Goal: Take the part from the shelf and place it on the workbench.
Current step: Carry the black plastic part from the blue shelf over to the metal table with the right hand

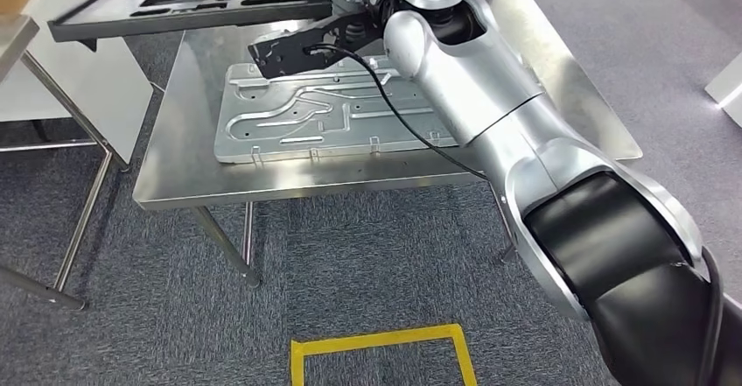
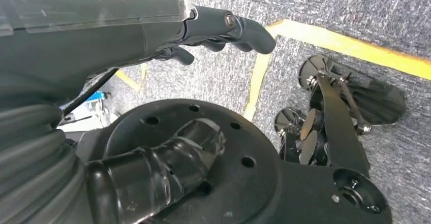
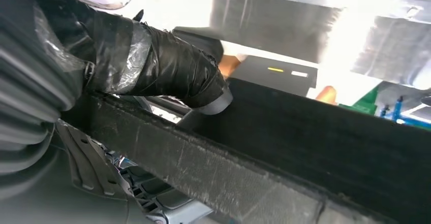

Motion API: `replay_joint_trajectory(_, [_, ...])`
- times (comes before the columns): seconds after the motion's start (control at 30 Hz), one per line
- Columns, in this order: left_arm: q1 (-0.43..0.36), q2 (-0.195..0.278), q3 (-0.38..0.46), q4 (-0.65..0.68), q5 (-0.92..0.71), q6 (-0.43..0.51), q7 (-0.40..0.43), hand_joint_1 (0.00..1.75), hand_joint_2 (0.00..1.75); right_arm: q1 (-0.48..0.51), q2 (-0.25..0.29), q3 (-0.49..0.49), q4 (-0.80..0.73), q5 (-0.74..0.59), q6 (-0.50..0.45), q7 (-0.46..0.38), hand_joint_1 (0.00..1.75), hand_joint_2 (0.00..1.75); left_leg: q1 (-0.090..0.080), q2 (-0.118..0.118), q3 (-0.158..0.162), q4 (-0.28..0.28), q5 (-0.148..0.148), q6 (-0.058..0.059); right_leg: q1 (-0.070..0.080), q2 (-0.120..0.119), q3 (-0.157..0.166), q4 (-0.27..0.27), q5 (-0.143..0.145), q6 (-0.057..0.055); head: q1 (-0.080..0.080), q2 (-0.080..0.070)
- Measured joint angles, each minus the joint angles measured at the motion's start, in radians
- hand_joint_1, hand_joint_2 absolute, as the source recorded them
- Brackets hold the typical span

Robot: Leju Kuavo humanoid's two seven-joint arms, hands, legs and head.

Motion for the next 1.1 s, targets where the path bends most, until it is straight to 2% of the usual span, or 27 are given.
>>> replay_joint_trajectory(0.07, [0.0, 0.0, 0.0, 0.0, 0.0, 0.0, 0.005, 0.0, 1.75, -0.002, -0.002, 0.0, 0.0, -0.001, 0.0, 0.0, 1.75, 1.75, 0.002, -0.001, 0.002, -0.005, 0.004, 0.013, -0.003, 0.001, -0.008, 0.022, -0.019, 0.009, 0.0, 0.0])
replay_joint_trajectory(0.1, [0.0, 0.0, 0.0, 0.0, 0.001, 0.001, 0.006, 0.0, 1.75, -0.003, -0.004, 0.0, -0.001, -0.001, 0.0, 0.0, 1.75, 1.75, 0.003, -0.001, 0.003, -0.007, 0.005, 0.018, -0.005, 0.003, -0.024, 0.059, -0.042, 0.013, 0.001, 0.0])
replay_joint_trajectory(0.17, [0.0, 0.0, 0.0, 0.0, 0.001, 0.002, 0.008, 0.0, 1.75, -0.002, -0.007, 0.0, -0.001, -0.001, 0.0, 0.0, 1.75, 1.75, 0.003, -0.001, 0.003, -0.008, 0.005, 0.025, -0.006, 0.005, -0.082, 0.182, -0.103, 0.019, 0.001, 0.0])
replay_joint_trajectory(0.2, [0.0, 0.0, 0.0, 0.0, 0.001, 0.002, 0.009, 0.0, 1.75, -0.001, -0.008, 0.001, 0.0, -0.001, 0.0, 0.0, 1.75, 1.75, 0.002, -0.001, 0.003, -0.008, 0.005, 0.026, -0.007, 0.006, -0.111, 0.24, -0.123, 0.02, 0.001, 0.0])
replay_joint_trajectory(0.23, [0.0, 0.0, 0.0, 0.0, 0.001, 0.002, 0.009, 0.0, 1.75, 0.0, -0.009, 0.001, 0.0, -0.001, 0.0, 0.0, 1.75, 1.75, 0.002, -0.002, 0.003, -0.008, 0.004, 0.026, -0.007, 0.007, -0.128, 0.27, -0.125, 0.02, 0.001, 0.0])
replay_joint_trajectory(0.27, [0.0, 0.0, 0.0, 0.0, 0.001, 0.002, 0.009, 0.0, 1.75, 0.001, -0.01, 0.001, 0.0, -0.001, 0.0, 0.0, 1.75, 1.75, 0.001, -0.004, 0.003, -0.008, 0.004, 0.026, -0.007, 0.007, -0.127, 0.264, -0.109, 0.017, 0.001, 0.0])
replay_joint_trajectory(0.3, [0.0, 0.0, 0.0, 0.0, 0.001, 0.002, 0.009, 0.0, 1.75, 0.001, -0.011, 0.001, 0.0, -0.001, 0.0, 0.0, 1.75, 1.75, 0.001, -0.006, 0.005, -0.007, 0.004, 0.026, -0.006, 0.008, -0.106, 0.219, -0.077, 0.013, 0.001, 0.0])
replay_joint_trajectory(0.33, [0.0, -0.001, 0.0, 0.0, 0.001, 0.002, 0.009, 0.0, 1.75, -0.001, -0.012, 0.001, -0.001, -0.001, 0.0, 0.001, 1.75, 1.75, 0.0, -0.008, 0.006, -0.008, 0.004, 0.026, -0.003, 0.009, -0.074, 0.15, -0.039, 0.005, 0.001, 0.0])
replay_joint_trajectory(0.4, [0.0, -0.003, 0.0, 0.0, 0.002, 0.003, 0.009, 0.0, 1.75, -0.004, -0.012, 0.001, -0.001, -0.001, -0.001, 0.001, 1.75, 1.75, -0.003, -0.01, 0.006, -0.007, 0.003, 0.021, 0.004, 0.011, -0.019, 0.032, 0.003, -0.008, 0.001, 0.0])
replay_joint_trajectory(0.47, [-0.001, -0.004, 0.0, 0.0, 0.003, 0.003, 0.009, 0.0, 1.75, -0.005, -0.012, 0.001, -0.001, -0.001, -0.001, 0.001, 1.75, 1.75, -0.003, -0.01, 0.005, -0.009, 0.004, 0.013, 0.01, 0.011, -0.006, -0.001, 0.005, -0.013, 0.0, 0.0])
replay_joint_trajectory(0.53, [-0.001, -0.004, 0.0, 0.0, 0.003, 0.004, 0.009, 0.0, 1.75, -0.005, -0.012, 0.001, -0.002, -0.001, -0.001, 0.0, 1.75, 1.75, -0.003, -0.009, 0.005, -0.01, 0.003, 0.002, 0.007, 0.009, -0.002, -0.013, 0.011, -0.018, 0.0, 0.0])
replay_joint_trajectory(0.57, [-0.001, -0.004, 0.0, 0.0, 0.003, 0.004, 0.009, 0.0, 1.75, -0.006, -0.012, 0.001, -0.002, -0.001, -0.001, 0.001, 1.75, 1.75, -0.003, -0.008, 0.0, 0.002, -0.008, -0.003, 0.003, 0.007, 0.002, -0.02, 0.015, -0.022, 0.0, 0.0])
replay_joint_trajectory(0.63, [-0.001, -0.003, 0.0, 0.0, 0.003, 0.004, 0.009, 0.0, 1.75, -0.007, -0.012, 0.001, -0.003, -0.001, -0.001, 0.002, 1.75, 1.75, -0.003, -0.005, -0.034, 0.082, -0.058, -0.008, -0.002, 0.004, 0.007, -0.031, 0.021, -0.03, 0.0, 0.0])
replay_joint_trajectory(0.7, [0.0, -0.002, 0.0, 0.0, 0.003, 0.005, 0.009, 0.0, 1.75, -0.005, -0.012, 0.002, -0.004, -0.001, -0.001, 0.002, 1.75, 1.75, -0.003, -0.003, -0.09, 0.207, -0.116, -0.014, -0.002, 0.003, 0.006, -0.03, 0.02, -0.033, 0.0, 0.0])
replay_joint_trajectory(0.73, [0.0, -0.002, 0.0, 0.0, 0.003, 0.005, 0.009, 0.0, 1.75, -0.004, -0.012, 0.002, -0.004, -0.001, -0.001, 0.001, 1.75, 1.75, -0.003, -0.002, -0.109, 0.247, -0.126, -0.017, -0.001, 0.004, 0.006, -0.028, 0.019, -0.034, 0.0, 0.0])
replay_joint_trajectory(0.77, [-0.001, -0.002, 0.0, 0.0, 0.003, 0.005, 0.009, 0.0, 1.75, -0.003, -0.012, 0.002, -0.004, -0.001, -0.001, 0.001, 1.75, 1.75, -0.002, -0.001, -0.111, 0.253, -0.117, -0.019, -0.001, 0.004, 0.006, -0.026, 0.017, -0.034, 0.0, 0.0])
replay_joint_trajectory(0.8, [-0.001, -0.001, 0.0, 0.0, 0.002, 0.005, 0.009, 0.0, 1.75, -0.002, -0.012, 0.002, -0.004, -0.001, -0.001, 0.002, 1.75, 1.75, -0.001, 0.0, -0.095, 0.219, -0.092, -0.02, -0.001, 0.004, 0.006, -0.023, 0.015, -0.032, 0.0, 0.0])
replay_joint_trajectory(0.87, [0.0, 0.0, 0.0, 0.0, 0.002, 0.005, 0.009, 0.0, 1.75, -0.003, -0.012, 0.002, -0.006, -0.001, -0.001, 0.004, 1.75, 1.75, 0.001, 0.003, -0.029, 0.088, -0.031, -0.019, -0.001, 0.005, 0.006, -0.014, 0.008, -0.026, 0.0, 0.0])
replay_joint_trajectory(0.93, [0.0, 0.0, 0.0, 0.0, 0.002, 0.005, 0.01, 0.0, 1.75, -0.004, -0.014, 0.002, -0.008, -0.001, 0.0, 0.005, 1.75, 1.75, -0.001, 0.003, 0.011, 0.005, -0.008, -0.011, 0.002, 0.006, 0.001, -0.005, 0.003, -0.017, 0.001, 0.0])
replay_joint_trajectory(1.03, [-0.001, 0.0, 0.0, 0.0, 0.0, 0.005, 0.009, 0.0, 1.75, -0.004, -0.016, 0.002, -0.01, -0.002, 0.0, 0.006, 1.75, 1.75, -0.004, 0.0, 0.014, -0.008, -0.009, 0.006, 0.003, 0.005, -0.003, -0.002, 0.001, -0.004, 0.001, 0.0])
replay_joint_trajectory(1.1, [-0.001, -0.001, 0.0, 0.0, -0.003, 0.005, 0.007, 0.0, 1.75, -0.004, -0.02, 0.002, -0.013, -0.002, 0.0, 0.006, 1.75, 1.75, -0.001, 0.001, 0.019, -0.014, -0.007, 0.019, 0.0, 0.007, -0.019, 0.033, -0.022, 0.007, 0.001, 0.0])
